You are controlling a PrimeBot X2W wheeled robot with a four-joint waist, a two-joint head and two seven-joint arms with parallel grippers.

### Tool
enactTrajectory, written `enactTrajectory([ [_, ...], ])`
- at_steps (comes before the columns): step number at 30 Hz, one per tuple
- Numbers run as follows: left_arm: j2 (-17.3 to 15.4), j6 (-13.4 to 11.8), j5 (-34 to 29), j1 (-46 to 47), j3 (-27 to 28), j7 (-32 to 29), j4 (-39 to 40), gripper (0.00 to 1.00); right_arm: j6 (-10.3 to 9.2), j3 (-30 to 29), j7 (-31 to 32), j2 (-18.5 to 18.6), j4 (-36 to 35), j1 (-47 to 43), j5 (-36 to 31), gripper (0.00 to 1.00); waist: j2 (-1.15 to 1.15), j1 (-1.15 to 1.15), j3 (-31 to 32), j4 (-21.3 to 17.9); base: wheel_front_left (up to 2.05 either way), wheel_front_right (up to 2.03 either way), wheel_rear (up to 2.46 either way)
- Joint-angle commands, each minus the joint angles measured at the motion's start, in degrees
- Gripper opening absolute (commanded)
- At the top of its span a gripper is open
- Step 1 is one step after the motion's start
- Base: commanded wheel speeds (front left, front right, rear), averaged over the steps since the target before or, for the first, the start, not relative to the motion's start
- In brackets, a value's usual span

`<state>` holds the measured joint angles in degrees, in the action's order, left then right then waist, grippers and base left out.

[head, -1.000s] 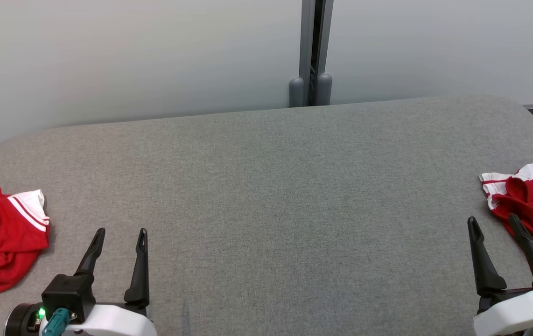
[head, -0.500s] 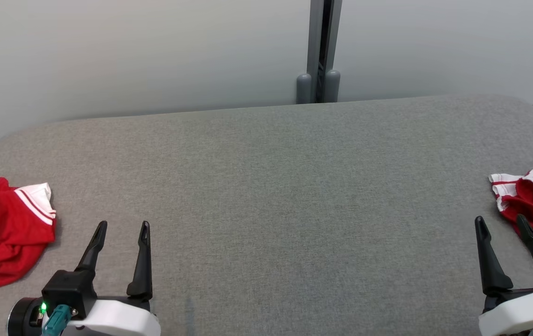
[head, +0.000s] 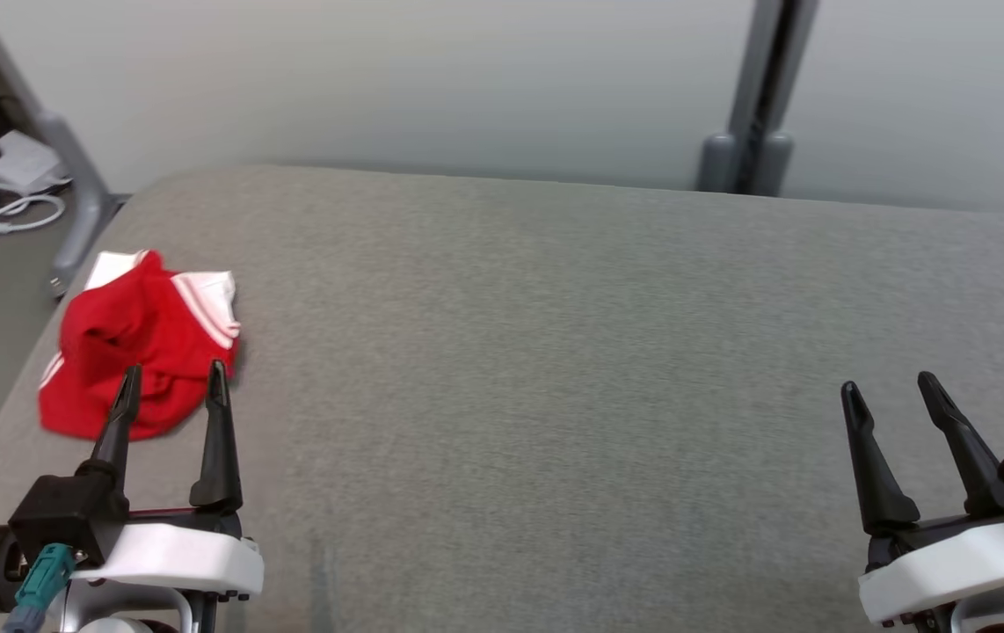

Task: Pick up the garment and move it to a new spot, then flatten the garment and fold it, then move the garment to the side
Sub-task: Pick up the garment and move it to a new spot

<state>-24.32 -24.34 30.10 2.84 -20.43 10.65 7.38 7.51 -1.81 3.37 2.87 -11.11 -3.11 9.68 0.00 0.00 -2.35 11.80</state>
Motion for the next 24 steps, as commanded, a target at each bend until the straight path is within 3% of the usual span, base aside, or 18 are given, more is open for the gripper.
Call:
enactTrajectory([
  [1, -0.17, -0.1, 0.32, 0.82, 0.52, 0.34, -0.38, 1.0, -0.03, 0.1, 0.02, 0.17, 0.0, 0.53, 0.1, 1.0, 0.0, 0.0, -0.42, 3.75, 0.0, 0.0, 0.0],
  [11, 0.72, 0.0, 1.27, 0.31, 2.03, 2.29, -0.84, 1.0, -0.03, 0.92, 0.26, 0.17, 0.41, 1.33, 0.18, 1.0, 0.0, 0.0, -0.72, 12.23, 0.0, 0.0, 0.0],
  [24, 1.71, 1.22, -0.25, 3.53, 2.95, 3.93, 0.43, 1.0, -0.04, 0.64, 1.17, 0.18, -0.85, 1.99, -0.07, 1.0, 0.0, 0.0, -2.7, 13.83, 0.0, 0.0, 0.0],
])
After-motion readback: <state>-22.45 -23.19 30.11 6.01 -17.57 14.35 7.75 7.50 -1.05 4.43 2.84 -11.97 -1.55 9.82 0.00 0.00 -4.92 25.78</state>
